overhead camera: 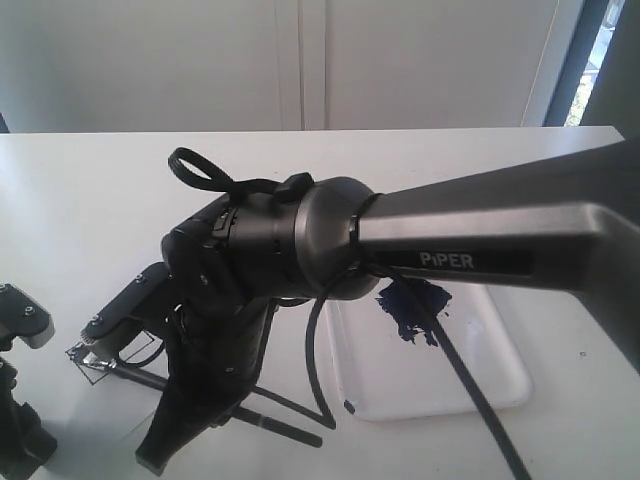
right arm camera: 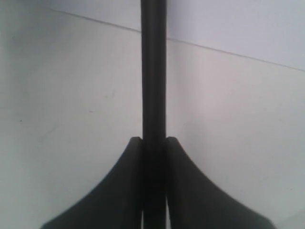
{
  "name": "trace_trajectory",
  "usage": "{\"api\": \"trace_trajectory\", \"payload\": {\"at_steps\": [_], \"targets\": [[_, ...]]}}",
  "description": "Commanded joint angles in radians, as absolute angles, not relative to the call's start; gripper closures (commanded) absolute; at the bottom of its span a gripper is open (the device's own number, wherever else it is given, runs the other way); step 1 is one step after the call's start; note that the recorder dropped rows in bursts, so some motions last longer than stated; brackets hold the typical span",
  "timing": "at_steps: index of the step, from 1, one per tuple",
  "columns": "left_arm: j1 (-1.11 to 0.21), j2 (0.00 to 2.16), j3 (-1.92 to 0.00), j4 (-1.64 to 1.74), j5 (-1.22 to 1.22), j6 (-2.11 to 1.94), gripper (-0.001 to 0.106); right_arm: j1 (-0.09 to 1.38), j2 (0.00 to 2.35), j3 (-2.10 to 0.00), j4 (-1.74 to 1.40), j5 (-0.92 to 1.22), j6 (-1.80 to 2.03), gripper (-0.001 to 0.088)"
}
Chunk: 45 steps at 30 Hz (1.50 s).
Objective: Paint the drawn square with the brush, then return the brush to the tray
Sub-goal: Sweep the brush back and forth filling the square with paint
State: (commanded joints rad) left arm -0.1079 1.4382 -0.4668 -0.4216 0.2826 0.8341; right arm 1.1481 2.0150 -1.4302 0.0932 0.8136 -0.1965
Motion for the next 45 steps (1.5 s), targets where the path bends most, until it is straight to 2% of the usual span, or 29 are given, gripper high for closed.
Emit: {"api": "trace_trajectory", "payload": {"at_steps": [14,21,33,45], "targets": [[-0.108,1.438,-0.467,-0.430,0.285,0.834,0.052,1.145,2.015,-1.432,-0.204,0.869,0.087,0.0868],[-0.108,1.438,-0.467,-0.433,0.283,0.834,0.052,1.145,2.015,-1.434,-0.194,0.890,0.079,0.0868],[-0.108,1.438,-0.467,-0.437,0.279,0.834,0.052,1.163,2.015,-1.434,0.000,0.922,-0.112,0.0868],[-0.108,1.438,-0.467,-0.437,0.283,0.834,0.052,1.166,2.015,-1.434,-0.044,0.938,-0.055,0.0868]]}}
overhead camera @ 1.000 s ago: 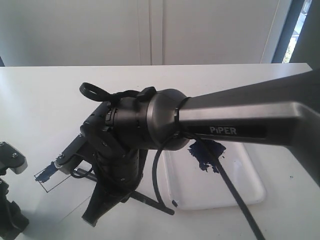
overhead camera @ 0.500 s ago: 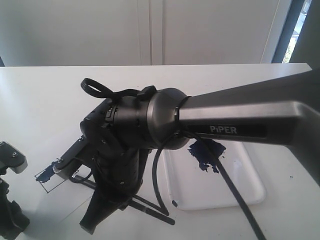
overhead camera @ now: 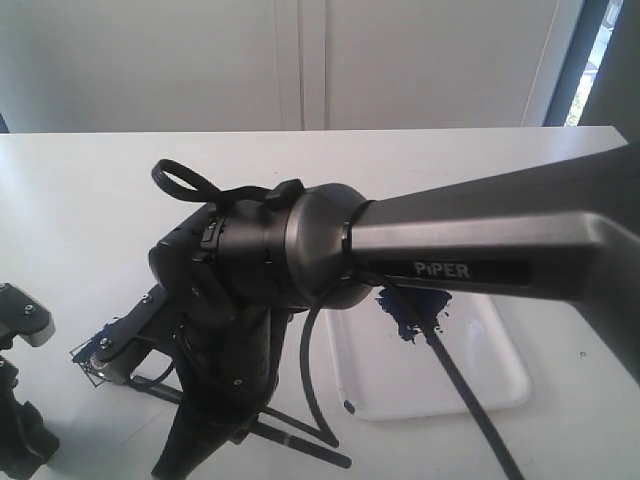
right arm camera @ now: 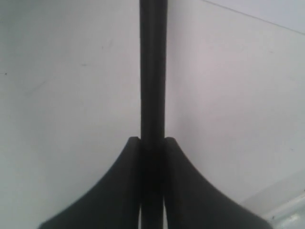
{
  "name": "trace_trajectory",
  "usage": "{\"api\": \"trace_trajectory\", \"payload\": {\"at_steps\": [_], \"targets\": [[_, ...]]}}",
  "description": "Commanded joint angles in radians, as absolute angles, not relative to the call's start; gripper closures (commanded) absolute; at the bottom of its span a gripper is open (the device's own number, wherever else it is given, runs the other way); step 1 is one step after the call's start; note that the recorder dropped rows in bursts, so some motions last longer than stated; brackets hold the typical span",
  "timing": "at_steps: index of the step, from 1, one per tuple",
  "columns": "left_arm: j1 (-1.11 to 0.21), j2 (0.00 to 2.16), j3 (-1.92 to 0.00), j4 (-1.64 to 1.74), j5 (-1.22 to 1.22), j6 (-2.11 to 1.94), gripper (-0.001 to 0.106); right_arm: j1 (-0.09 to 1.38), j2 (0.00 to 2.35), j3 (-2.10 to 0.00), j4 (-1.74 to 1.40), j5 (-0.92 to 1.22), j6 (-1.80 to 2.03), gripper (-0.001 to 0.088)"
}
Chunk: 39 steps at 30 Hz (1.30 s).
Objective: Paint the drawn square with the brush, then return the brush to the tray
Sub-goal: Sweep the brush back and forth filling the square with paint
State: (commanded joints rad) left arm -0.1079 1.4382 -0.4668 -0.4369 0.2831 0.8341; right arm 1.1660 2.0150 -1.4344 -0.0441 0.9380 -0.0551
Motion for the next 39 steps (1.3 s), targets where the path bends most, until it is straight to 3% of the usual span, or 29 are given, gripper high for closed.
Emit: {"api": "trace_trajectory", "payload": {"at_steps": [14,39], "targets": [[-0.108,1.438,-0.467,-0.439,0.283,0.834,0.052,1.166,2.015,-1.434,-0.248,0.957,0.116,0.0868],[-0.108,1.438,-0.467,-0.440,0.281,0.834,0.052,1.168,2.015,-1.434,0.033,0.984,-0.140,0.0868]]}}
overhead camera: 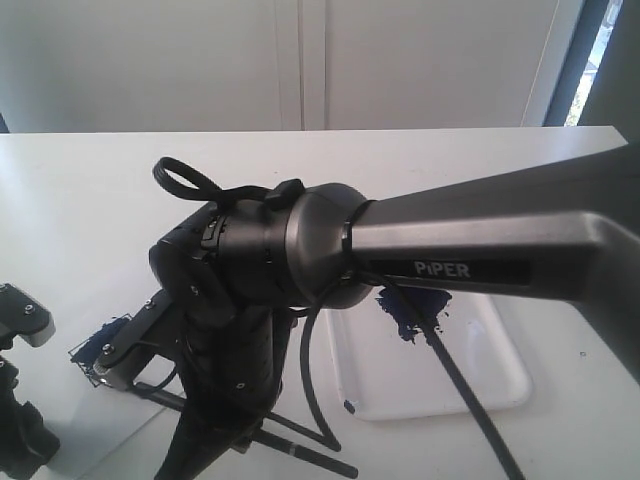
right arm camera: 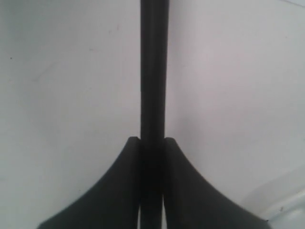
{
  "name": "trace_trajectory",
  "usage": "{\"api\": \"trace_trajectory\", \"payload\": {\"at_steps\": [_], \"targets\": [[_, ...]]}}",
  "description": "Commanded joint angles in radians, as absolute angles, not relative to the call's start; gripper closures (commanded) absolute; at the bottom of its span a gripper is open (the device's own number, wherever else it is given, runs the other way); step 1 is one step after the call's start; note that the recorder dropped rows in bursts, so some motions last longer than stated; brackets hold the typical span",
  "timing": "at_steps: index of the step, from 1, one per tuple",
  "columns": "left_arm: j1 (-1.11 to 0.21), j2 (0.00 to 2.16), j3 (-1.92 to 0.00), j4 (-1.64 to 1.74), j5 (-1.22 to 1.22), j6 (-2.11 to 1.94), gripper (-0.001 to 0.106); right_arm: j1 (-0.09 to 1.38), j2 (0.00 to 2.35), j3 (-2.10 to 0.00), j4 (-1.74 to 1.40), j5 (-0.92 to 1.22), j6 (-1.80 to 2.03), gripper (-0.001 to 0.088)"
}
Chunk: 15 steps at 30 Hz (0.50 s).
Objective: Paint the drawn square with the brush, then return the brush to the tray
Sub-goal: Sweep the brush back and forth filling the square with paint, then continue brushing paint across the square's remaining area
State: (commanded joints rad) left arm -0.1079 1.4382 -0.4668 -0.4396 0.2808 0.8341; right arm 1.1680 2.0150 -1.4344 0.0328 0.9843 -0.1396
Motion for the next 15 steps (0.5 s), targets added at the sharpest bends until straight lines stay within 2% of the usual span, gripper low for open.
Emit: {"api": "trace_trajectory", "payload": {"at_steps": [8,15], "targets": [[-0.108,1.438,-0.467,-0.440,0.283,0.834,0.052,1.168,2.015,-1.434,0.023,0.988,-0.122,0.0868],[-0.108,1.438,-0.467,-0.440,0.283,0.834,0.052,1.166,2.015,-1.434,-0.181,1.024,0.043,0.0868]]}}
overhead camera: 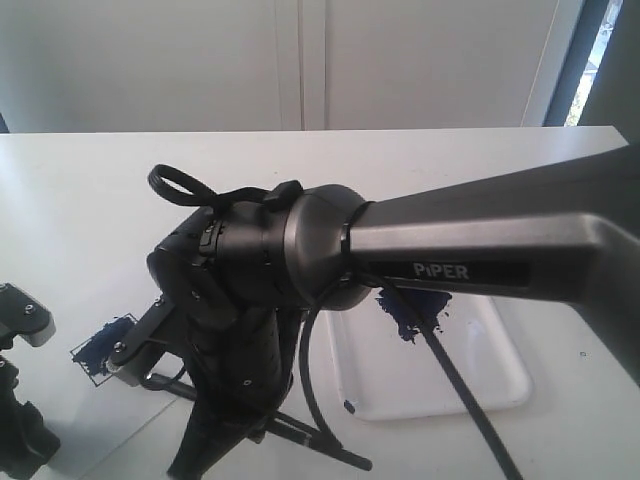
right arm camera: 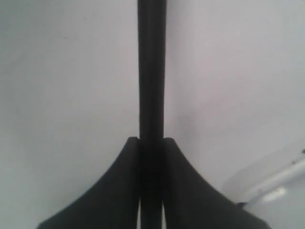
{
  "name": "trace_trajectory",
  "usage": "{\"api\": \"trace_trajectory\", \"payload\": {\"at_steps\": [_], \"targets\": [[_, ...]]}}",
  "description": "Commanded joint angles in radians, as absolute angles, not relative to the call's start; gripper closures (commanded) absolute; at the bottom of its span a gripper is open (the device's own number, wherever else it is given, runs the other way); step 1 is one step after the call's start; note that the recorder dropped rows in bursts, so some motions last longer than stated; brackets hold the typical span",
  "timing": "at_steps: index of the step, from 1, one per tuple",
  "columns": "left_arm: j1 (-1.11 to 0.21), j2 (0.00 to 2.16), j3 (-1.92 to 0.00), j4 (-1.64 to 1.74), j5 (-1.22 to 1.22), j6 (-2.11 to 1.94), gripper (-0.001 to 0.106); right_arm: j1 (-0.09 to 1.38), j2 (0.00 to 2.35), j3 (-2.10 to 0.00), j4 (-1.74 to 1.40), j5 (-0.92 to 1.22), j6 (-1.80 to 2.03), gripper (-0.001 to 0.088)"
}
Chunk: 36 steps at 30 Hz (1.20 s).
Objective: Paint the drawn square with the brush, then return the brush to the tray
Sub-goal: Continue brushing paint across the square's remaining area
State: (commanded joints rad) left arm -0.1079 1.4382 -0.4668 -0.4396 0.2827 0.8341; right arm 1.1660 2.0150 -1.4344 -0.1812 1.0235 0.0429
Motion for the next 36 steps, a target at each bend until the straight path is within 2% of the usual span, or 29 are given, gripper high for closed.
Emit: {"api": "trace_trajectory", "payload": {"at_steps": [10,27,36], "targets": [[-0.108,1.438,-0.467,-0.440,0.285,0.834,0.052,1.164,2.015,-1.434,-0.246,1.030,0.111,0.0868],[-0.108,1.438,-0.467,-0.444,0.282,0.834,0.052,1.168,2.015,-1.434,0.019,1.039,-0.139,0.0868],[-0.108,1.438,-0.467,-0.444,0.284,0.832,0.052,1.166,2.015,-1.434,-0.013,1.007,-0.072,0.0868]]}}
